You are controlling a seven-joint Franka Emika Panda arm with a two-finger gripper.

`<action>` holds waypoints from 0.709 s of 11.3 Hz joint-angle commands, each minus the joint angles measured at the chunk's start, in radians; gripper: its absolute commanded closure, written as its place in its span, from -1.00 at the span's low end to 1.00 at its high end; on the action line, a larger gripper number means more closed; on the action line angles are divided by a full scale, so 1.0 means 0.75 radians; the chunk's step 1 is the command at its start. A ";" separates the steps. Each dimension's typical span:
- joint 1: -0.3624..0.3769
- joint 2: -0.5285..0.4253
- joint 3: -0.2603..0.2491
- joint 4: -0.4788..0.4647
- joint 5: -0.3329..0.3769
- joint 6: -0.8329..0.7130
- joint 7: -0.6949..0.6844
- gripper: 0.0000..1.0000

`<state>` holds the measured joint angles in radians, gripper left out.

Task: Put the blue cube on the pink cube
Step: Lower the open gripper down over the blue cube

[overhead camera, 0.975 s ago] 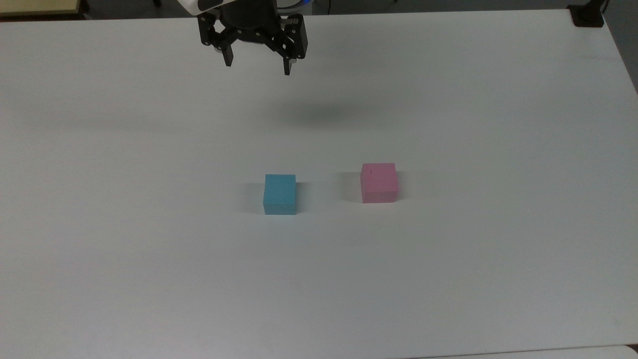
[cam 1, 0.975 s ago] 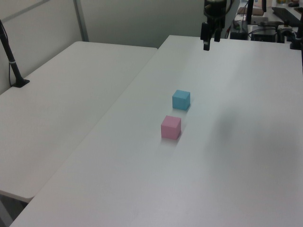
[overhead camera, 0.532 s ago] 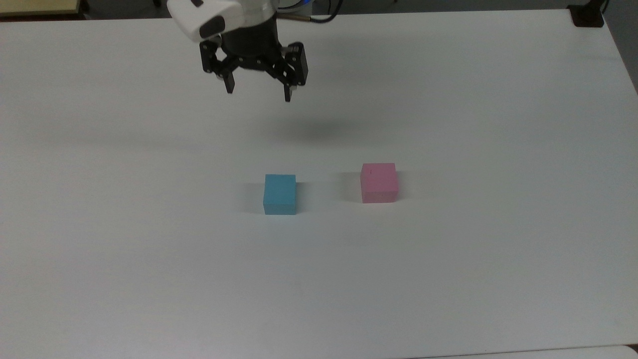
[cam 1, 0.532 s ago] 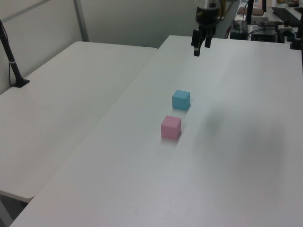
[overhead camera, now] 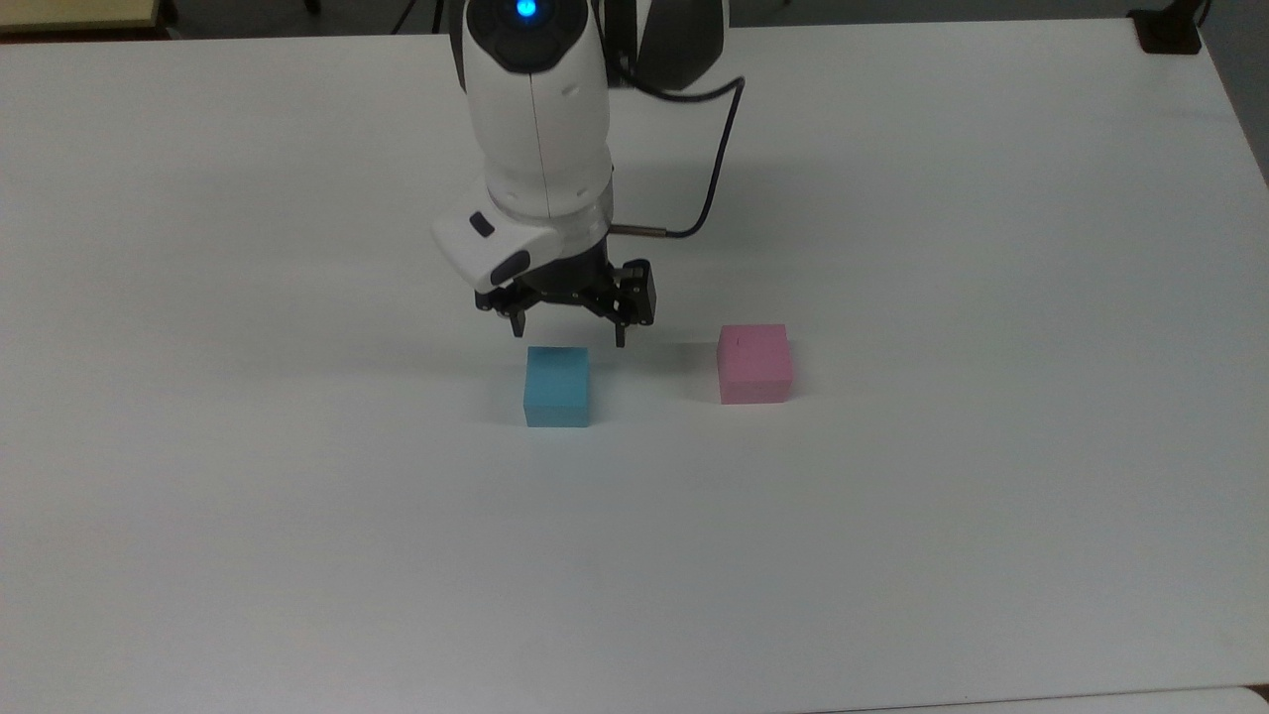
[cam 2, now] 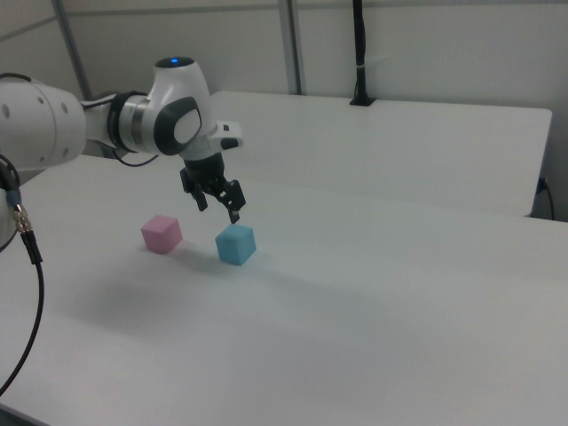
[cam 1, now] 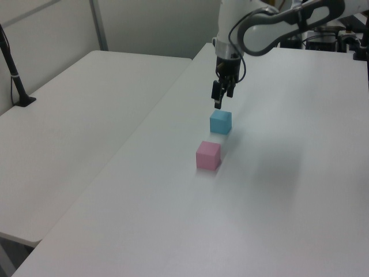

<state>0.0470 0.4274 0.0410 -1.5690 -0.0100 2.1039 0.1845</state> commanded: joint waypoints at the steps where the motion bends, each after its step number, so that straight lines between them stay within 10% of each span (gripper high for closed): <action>1: -0.003 0.074 -0.018 0.006 -0.136 0.074 -0.027 -1.00; 7: 0.019 0.168 -0.014 -0.008 -0.197 0.122 0.020 -0.98; 8: 0.025 0.171 -0.014 -0.015 -0.197 0.122 0.024 -0.58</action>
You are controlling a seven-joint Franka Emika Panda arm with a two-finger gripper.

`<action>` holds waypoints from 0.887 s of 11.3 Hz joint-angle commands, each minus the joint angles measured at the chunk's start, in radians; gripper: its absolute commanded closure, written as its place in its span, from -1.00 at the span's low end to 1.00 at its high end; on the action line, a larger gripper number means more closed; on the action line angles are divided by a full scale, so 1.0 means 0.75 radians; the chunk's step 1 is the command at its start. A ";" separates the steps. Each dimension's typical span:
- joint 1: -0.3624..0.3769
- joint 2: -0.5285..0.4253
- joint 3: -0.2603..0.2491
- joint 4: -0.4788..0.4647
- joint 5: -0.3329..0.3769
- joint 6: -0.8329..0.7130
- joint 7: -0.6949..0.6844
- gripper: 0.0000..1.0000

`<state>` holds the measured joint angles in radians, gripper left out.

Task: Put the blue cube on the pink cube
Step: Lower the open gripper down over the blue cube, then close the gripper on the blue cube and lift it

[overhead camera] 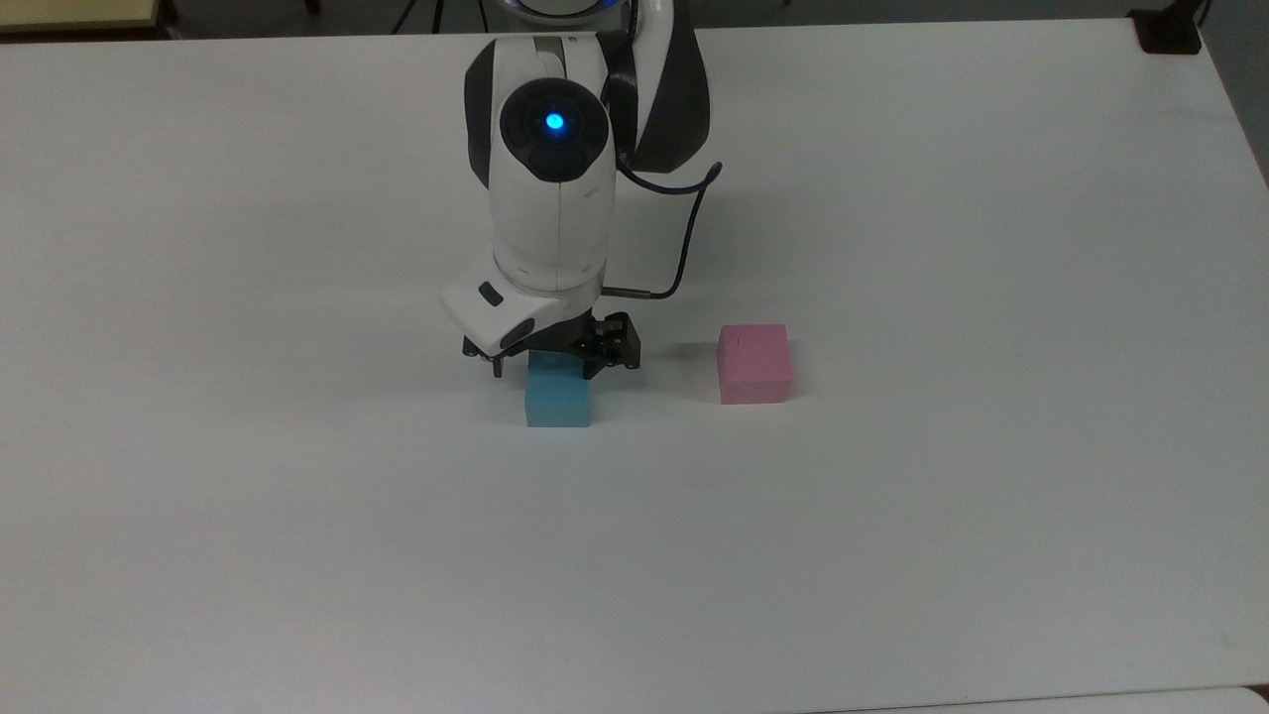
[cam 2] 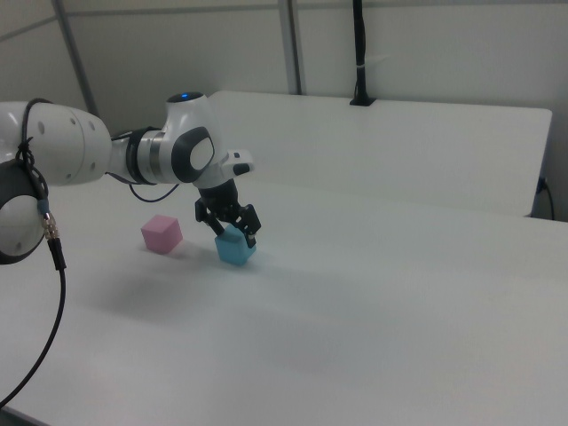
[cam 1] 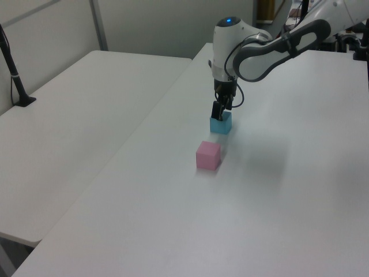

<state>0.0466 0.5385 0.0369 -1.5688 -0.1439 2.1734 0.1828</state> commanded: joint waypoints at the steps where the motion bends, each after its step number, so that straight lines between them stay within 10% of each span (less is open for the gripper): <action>1: 0.026 0.020 -0.008 -0.017 -0.019 0.027 0.026 -0.44; 6: -0.003 -0.075 -0.008 -0.003 0.000 -0.097 0.010 -1.00; 10: 0.003 -0.057 -0.006 -0.005 0.002 -0.088 0.022 -1.00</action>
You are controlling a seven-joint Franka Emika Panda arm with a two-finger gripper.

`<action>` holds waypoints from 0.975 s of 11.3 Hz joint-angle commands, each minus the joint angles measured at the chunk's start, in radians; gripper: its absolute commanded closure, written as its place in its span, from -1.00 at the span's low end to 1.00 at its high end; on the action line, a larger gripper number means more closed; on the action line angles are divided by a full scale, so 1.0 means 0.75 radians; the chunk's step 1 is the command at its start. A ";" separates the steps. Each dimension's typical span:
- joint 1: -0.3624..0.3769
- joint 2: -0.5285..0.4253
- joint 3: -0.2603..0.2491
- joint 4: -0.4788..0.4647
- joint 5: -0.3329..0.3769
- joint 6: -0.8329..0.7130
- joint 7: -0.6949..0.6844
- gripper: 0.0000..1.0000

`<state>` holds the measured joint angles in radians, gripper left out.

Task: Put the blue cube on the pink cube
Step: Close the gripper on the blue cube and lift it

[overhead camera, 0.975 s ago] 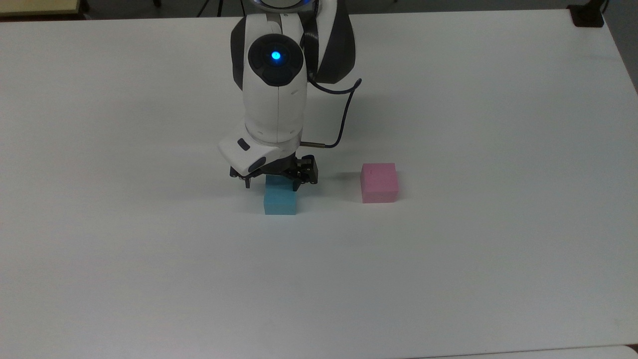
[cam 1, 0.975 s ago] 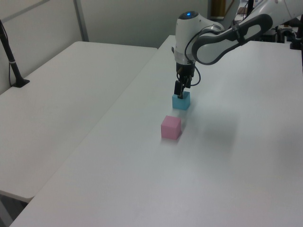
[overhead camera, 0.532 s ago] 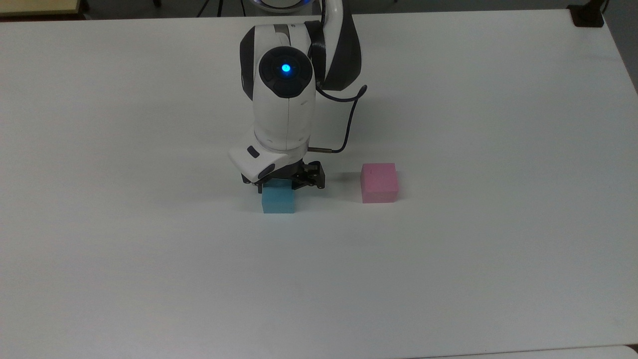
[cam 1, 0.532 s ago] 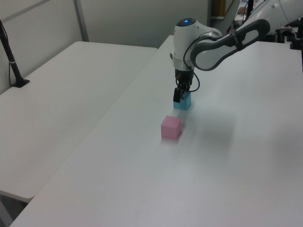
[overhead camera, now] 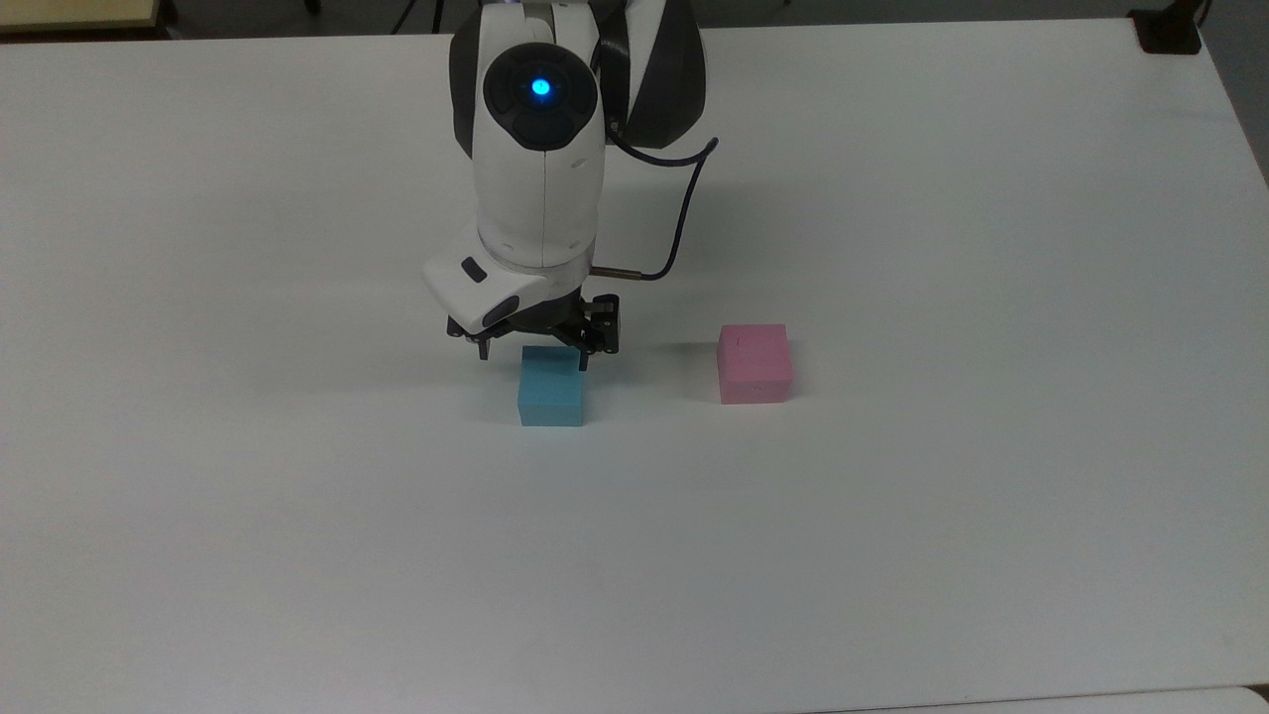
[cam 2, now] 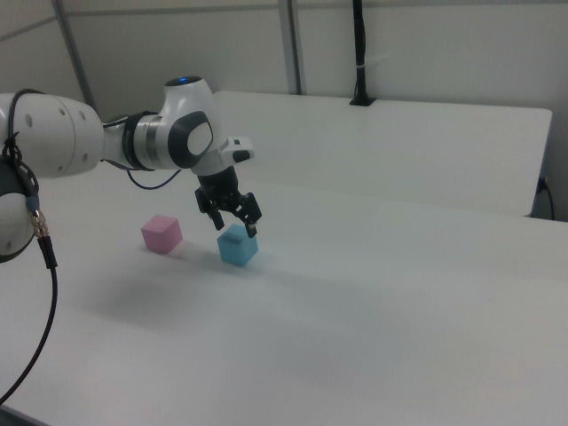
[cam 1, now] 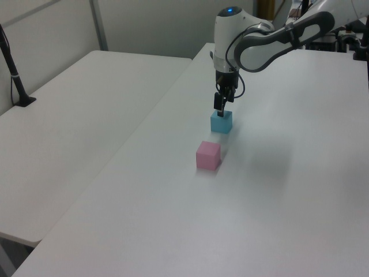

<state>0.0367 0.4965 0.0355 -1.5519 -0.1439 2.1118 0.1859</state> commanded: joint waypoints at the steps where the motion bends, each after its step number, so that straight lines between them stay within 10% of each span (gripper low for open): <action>1: 0.017 0.021 -0.004 -0.027 0.002 0.033 0.020 -1.00; 3: 0.023 0.068 -0.002 -0.035 -0.004 0.113 0.067 -1.00; 7: 0.029 0.040 0.000 -0.031 -0.011 0.103 0.063 0.39; 11: 0.102 -0.058 0.018 -0.027 -0.003 0.019 0.081 0.38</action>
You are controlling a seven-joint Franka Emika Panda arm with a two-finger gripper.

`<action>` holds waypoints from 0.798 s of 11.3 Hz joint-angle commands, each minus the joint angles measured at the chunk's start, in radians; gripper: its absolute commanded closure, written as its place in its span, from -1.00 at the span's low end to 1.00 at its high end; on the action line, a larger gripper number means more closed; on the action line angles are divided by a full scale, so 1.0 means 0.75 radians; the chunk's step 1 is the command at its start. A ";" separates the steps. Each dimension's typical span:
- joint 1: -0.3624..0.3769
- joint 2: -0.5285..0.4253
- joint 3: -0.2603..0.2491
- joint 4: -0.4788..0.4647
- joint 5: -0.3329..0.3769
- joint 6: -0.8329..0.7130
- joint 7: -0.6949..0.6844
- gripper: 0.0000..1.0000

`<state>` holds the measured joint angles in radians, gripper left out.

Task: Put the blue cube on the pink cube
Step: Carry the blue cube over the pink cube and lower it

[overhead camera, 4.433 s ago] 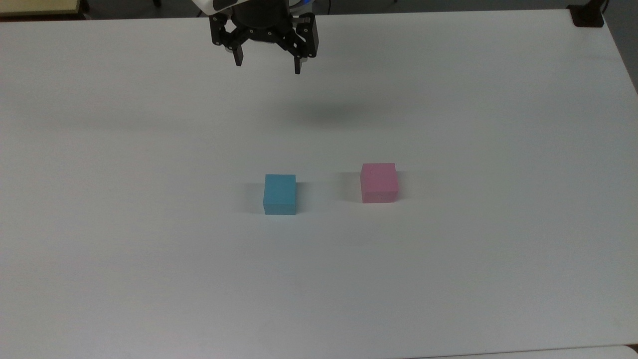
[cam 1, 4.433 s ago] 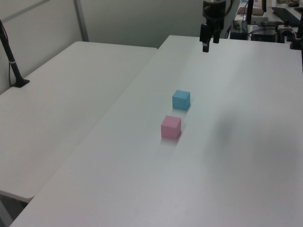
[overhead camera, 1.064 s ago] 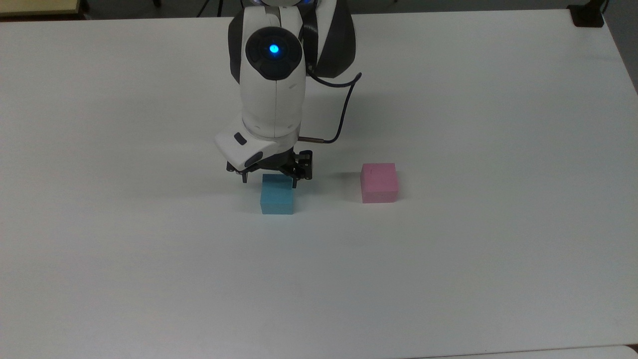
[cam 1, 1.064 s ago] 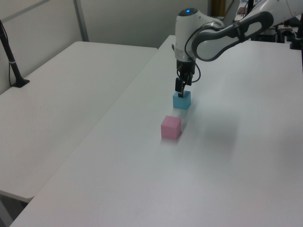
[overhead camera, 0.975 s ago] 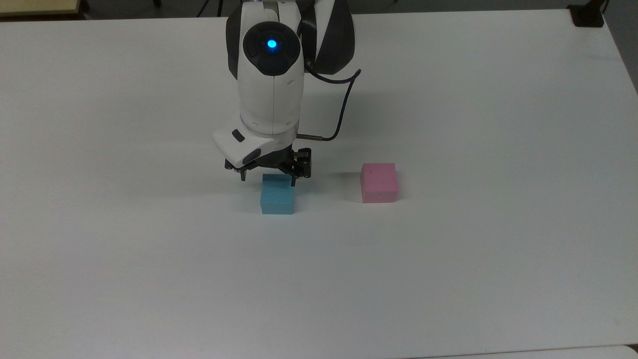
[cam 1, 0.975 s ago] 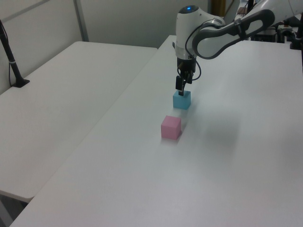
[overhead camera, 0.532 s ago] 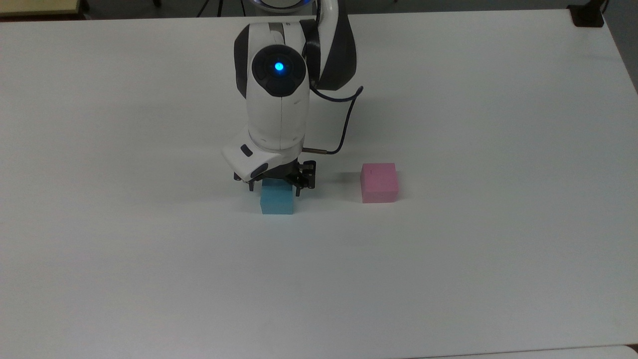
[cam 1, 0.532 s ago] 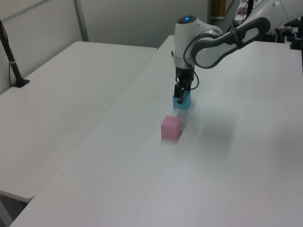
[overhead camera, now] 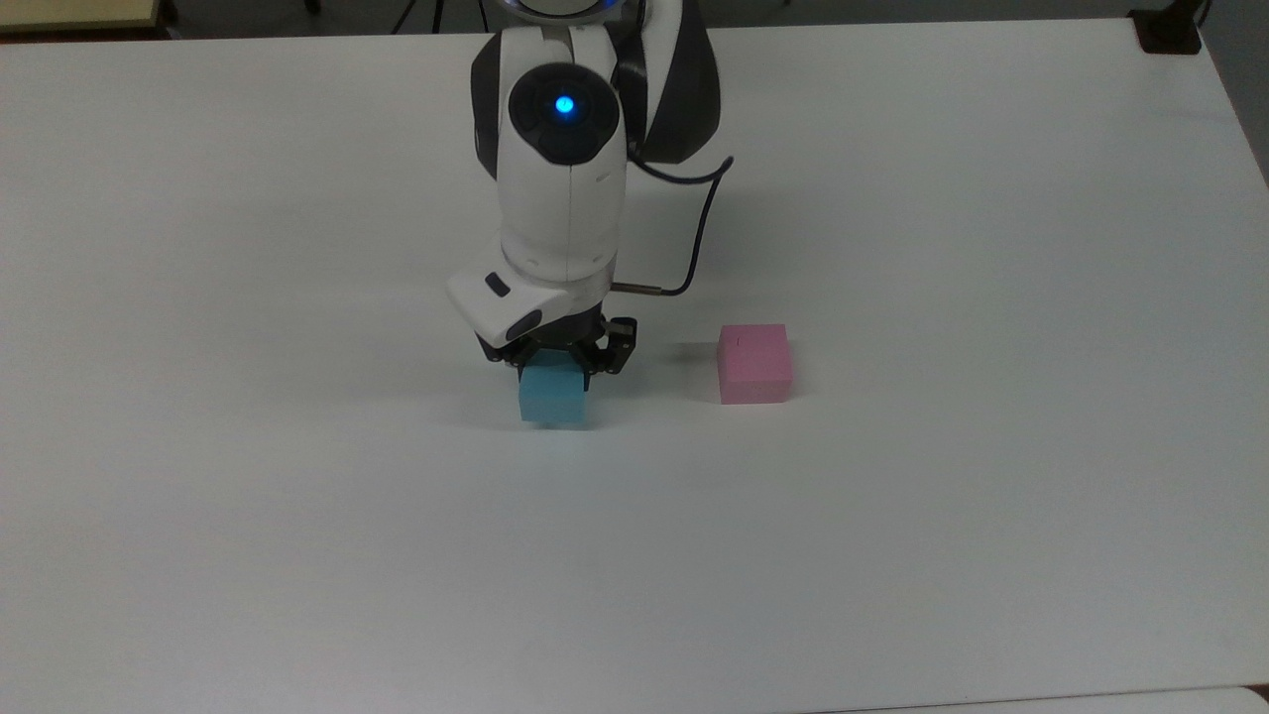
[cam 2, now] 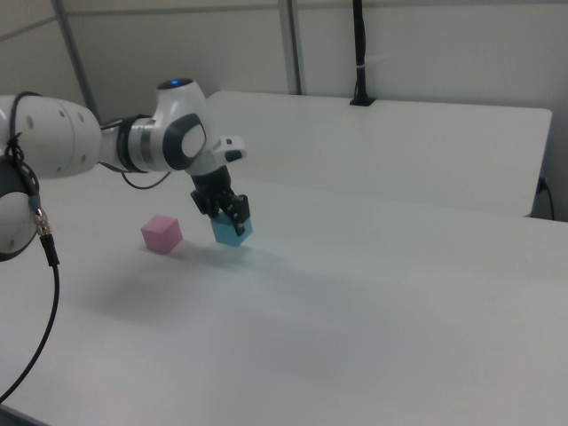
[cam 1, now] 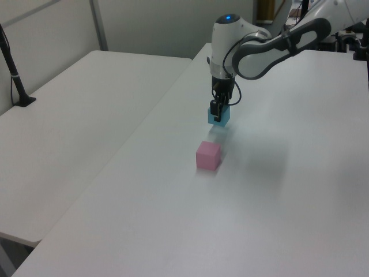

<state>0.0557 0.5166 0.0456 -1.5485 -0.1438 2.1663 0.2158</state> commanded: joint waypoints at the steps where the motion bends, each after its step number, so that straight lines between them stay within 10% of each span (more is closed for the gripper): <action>1: 0.124 -0.085 0.003 -0.030 -0.001 -0.052 0.078 0.37; 9: 0.335 -0.049 0.005 0.028 -0.013 -0.035 0.358 0.11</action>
<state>0.2801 0.4718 0.0587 -1.5422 -0.1437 2.1485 0.4274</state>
